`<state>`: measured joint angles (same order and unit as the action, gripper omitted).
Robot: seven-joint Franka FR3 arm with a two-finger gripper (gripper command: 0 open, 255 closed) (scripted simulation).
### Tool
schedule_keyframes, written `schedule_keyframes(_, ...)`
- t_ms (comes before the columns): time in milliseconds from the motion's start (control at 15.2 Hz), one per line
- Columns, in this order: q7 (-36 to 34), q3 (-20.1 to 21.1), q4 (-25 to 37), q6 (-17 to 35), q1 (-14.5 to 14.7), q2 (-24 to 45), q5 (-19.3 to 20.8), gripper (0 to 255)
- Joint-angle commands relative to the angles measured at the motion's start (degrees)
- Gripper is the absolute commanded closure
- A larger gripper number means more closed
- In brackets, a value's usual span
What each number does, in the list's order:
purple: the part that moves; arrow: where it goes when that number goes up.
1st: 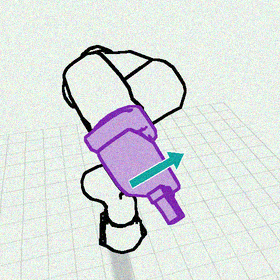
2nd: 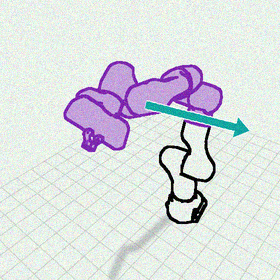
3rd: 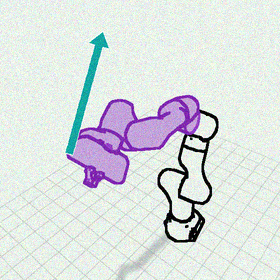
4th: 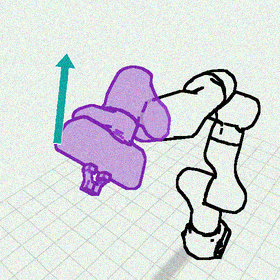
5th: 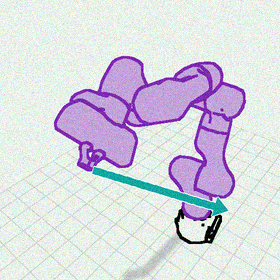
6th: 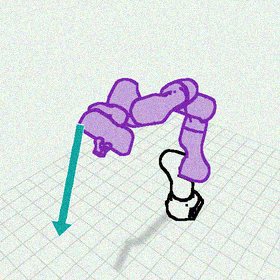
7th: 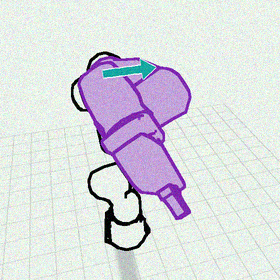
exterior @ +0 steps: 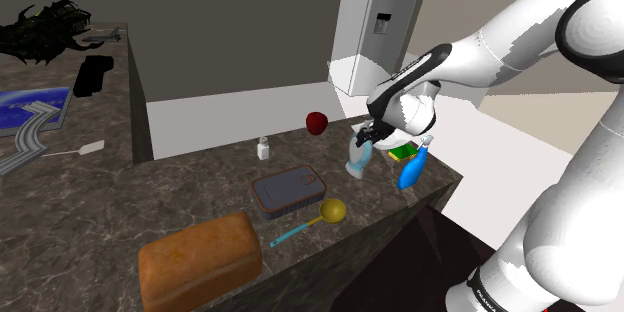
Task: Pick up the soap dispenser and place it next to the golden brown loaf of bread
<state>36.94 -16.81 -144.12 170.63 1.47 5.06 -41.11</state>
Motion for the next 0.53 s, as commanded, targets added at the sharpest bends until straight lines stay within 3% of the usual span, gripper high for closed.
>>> schedule_keyframes(0,-3.04,-1.06,-0.39,-0.69,0.56,-1.28,3.67,255)
schedule_keyframes(462,-15.29,-3.29,-1.16,-4.68,0.50,-7.07,18.62,255)
